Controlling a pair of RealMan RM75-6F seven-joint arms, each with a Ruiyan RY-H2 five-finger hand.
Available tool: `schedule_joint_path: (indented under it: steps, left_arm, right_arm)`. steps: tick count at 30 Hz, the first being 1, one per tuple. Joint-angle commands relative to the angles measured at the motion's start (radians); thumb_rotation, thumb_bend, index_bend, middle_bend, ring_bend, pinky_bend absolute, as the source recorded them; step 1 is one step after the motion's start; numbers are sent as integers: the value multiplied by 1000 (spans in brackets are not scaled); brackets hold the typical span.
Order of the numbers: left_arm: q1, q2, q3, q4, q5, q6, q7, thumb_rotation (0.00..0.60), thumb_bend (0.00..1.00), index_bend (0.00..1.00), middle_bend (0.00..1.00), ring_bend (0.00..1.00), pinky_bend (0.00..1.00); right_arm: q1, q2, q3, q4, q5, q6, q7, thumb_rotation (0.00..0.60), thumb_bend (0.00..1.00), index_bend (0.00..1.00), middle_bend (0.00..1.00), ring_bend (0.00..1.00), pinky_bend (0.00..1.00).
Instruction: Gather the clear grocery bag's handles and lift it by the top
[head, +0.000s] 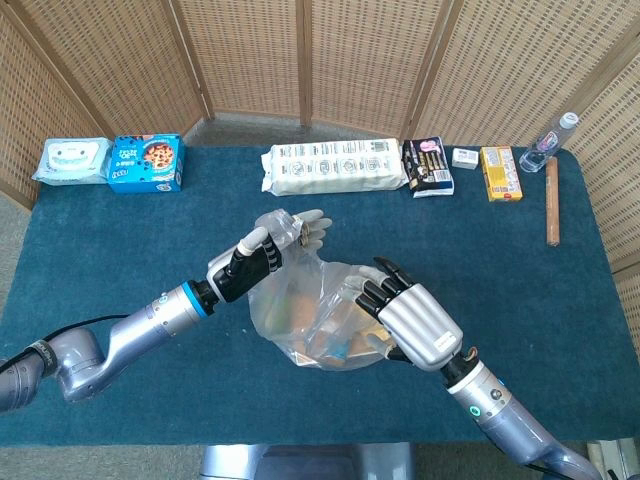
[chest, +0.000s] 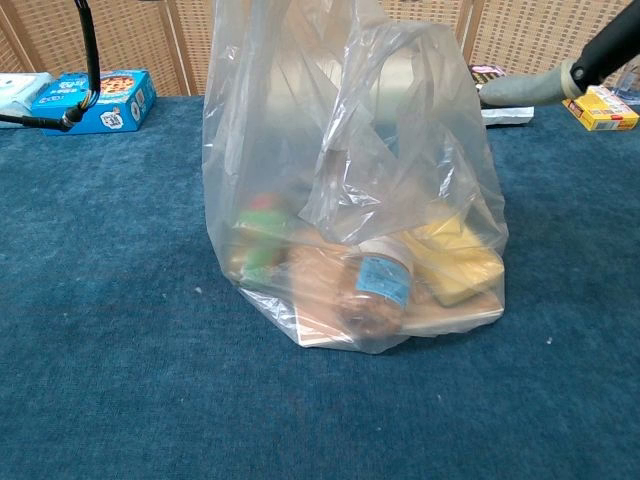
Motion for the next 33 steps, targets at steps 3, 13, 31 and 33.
schedule_joint_path:
  steps: [3, 13, 31, 33]
  left_arm:
    - [-3, -7, -4, 0, -2, -3, -5, 0, 193, 0, 0, 0, 0]
    - [-10, -7, -17, -14, -5, -9, -2, 0, 193, 0, 0, 0, 0]
    - [12, 26, -10, -30, 16, 17, -21, 0, 193, 0, 0, 0, 0]
    - [17, 31, -8, -32, 21, 24, -26, 0, 194, 0, 0, 0, 0]
  right_arm:
    - [25, -19, 2, -7, 13, -27, -24, 600, 345, 203, 217, 154, 68]
    - [81, -64, 7, 2, 93, -82, -130, 600, 345, 226, 218, 154, 67]
    - [-16, 12, -48, 68, 114, 55, -208, 600, 345, 318, 244, 155, 61]
    - [-39, 27, -60, 87, 125, 72, -193, 600, 346, 320, 246, 155, 60]
